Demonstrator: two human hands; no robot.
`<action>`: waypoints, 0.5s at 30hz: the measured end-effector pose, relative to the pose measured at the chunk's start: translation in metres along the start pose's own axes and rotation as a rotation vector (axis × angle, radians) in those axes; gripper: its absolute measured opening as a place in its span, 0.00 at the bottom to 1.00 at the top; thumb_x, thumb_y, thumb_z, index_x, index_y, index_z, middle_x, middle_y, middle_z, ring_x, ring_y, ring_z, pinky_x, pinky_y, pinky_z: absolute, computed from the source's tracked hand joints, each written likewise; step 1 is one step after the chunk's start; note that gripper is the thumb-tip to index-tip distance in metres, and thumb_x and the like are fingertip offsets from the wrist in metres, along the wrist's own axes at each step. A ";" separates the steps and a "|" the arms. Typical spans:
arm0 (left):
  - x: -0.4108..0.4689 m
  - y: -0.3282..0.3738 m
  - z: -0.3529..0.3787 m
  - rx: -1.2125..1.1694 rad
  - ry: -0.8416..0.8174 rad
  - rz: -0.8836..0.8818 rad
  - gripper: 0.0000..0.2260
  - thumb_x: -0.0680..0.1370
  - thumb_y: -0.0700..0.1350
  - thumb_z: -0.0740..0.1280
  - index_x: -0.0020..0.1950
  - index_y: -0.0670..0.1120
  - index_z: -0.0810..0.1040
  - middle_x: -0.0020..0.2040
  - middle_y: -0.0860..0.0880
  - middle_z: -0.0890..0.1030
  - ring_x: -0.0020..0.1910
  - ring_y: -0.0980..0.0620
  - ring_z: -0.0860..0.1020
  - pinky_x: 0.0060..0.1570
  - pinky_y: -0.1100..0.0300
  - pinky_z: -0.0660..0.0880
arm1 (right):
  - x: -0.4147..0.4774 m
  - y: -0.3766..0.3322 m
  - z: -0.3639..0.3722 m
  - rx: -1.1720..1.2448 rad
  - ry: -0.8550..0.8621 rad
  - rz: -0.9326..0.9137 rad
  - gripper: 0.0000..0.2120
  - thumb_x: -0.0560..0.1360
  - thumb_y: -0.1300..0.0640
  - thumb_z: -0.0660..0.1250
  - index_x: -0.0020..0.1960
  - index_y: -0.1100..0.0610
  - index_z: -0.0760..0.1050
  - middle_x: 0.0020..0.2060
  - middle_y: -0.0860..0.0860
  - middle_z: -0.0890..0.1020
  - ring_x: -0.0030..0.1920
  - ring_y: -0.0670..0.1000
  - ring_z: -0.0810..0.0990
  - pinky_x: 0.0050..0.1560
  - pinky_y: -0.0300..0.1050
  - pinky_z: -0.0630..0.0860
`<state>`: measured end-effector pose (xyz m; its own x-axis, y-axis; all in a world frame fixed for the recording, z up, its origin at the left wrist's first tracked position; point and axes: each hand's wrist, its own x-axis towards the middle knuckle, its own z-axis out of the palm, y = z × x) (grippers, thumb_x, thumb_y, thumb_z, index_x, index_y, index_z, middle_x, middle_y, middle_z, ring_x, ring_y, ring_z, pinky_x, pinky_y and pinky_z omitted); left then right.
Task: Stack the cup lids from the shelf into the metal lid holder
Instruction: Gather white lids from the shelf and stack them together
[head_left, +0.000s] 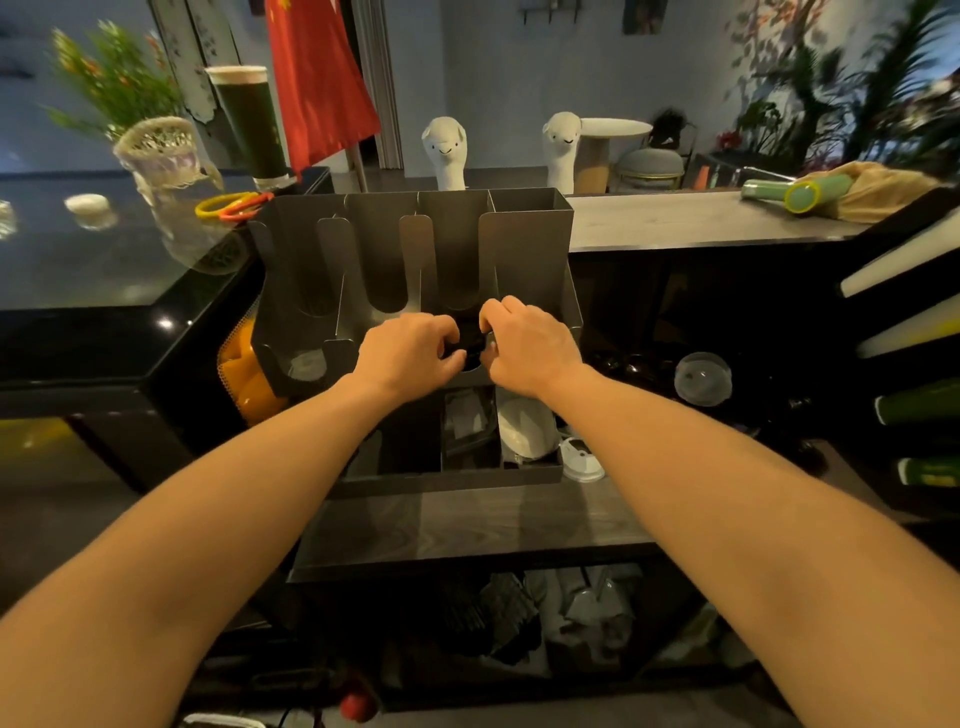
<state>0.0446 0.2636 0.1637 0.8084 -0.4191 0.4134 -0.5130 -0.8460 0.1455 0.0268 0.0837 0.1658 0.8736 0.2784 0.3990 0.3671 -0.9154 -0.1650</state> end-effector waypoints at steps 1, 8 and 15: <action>-0.005 0.003 0.003 -0.017 -0.032 -0.018 0.11 0.79 0.53 0.69 0.56 0.48 0.81 0.43 0.52 0.81 0.40 0.54 0.79 0.40 0.57 0.80 | -0.008 0.000 0.002 0.021 -0.017 0.025 0.12 0.74 0.57 0.67 0.57 0.54 0.71 0.49 0.51 0.75 0.44 0.52 0.74 0.38 0.46 0.69; -0.031 0.044 0.036 0.019 -0.319 -0.006 0.09 0.79 0.55 0.68 0.53 0.50 0.79 0.45 0.52 0.81 0.41 0.54 0.79 0.41 0.59 0.78 | -0.075 0.022 0.021 0.012 -0.276 0.255 0.17 0.76 0.53 0.65 0.64 0.52 0.69 0.57 0.53 0.76 0.54 0.59 0.76 0.45 0.50 0.70; -0.039 0.092 0.092 0.108 -0.507 0.143 0.14 0.78 0.57 0.65 0.60 0.52 0.78 0.53 0.50 0.81 0.50 0.47 0.80 0.46 0.53 0.78 | -0.145 0.079 0.045 -0.048 -0.428 0.472 0.17 0.78 0.50 0.64 0.65 0.53 0.71 0.60 0.54 0.77 0.57 0.59 0.77 0.47 0.50 0.72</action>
<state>-0.0074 0.1720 0.0782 0.7843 -0.6168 -0.0673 -0.6173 -0.7866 0.0155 -0.0570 -0.0157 0.0544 0.9917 -0.0754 -0.1039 -0.0942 -0.9772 -0.1901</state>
